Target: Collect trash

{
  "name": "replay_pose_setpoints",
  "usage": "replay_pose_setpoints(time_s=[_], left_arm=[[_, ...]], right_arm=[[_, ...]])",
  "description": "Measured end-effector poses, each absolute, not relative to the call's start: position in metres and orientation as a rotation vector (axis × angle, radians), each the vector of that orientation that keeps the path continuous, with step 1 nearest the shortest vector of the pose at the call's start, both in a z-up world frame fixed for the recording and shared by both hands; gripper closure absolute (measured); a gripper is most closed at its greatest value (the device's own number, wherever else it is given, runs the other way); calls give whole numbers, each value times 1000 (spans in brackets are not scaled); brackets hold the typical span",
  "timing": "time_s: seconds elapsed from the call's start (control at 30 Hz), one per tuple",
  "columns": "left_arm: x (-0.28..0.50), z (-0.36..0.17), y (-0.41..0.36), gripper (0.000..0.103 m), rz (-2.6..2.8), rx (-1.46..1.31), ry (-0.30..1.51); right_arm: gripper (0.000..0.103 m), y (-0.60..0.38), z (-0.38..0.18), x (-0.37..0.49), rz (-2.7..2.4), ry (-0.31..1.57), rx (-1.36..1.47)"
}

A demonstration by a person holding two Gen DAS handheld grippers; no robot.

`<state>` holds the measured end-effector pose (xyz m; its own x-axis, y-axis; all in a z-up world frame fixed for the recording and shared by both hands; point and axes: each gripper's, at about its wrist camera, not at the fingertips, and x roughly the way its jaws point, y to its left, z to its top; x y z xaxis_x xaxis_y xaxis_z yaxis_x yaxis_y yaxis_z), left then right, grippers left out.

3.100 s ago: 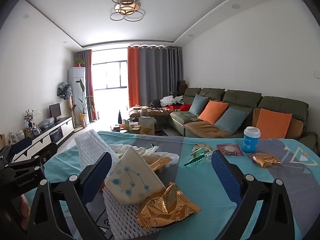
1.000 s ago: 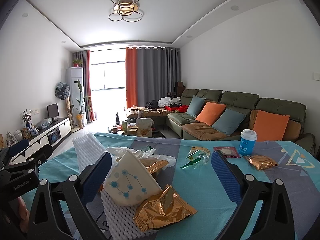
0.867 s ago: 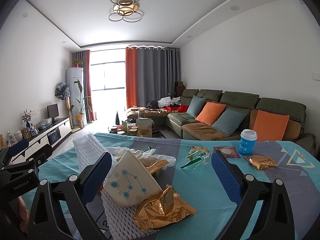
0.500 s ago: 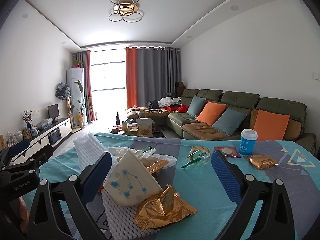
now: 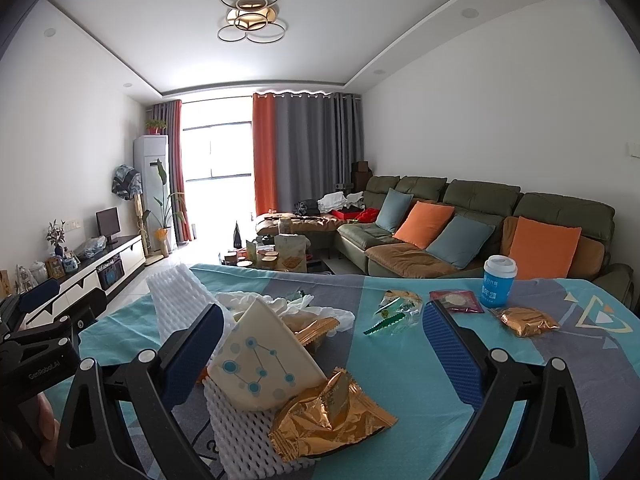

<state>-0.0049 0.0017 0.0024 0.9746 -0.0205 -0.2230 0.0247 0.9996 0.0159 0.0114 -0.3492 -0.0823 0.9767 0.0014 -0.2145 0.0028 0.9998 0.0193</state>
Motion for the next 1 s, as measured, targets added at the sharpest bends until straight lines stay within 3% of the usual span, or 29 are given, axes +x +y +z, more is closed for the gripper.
replay_pose_setpoints(time_s=[0.63, 1.0], left_arm=[[-4, -1, 2, 6, -35, 25, 243], [25, -8, -15, 6, -203, 76, 349]], right_arm=[[7, -353, -89, 17, 25, 248, 46], [7, -353, -99, 48, 162, 391, 66]])
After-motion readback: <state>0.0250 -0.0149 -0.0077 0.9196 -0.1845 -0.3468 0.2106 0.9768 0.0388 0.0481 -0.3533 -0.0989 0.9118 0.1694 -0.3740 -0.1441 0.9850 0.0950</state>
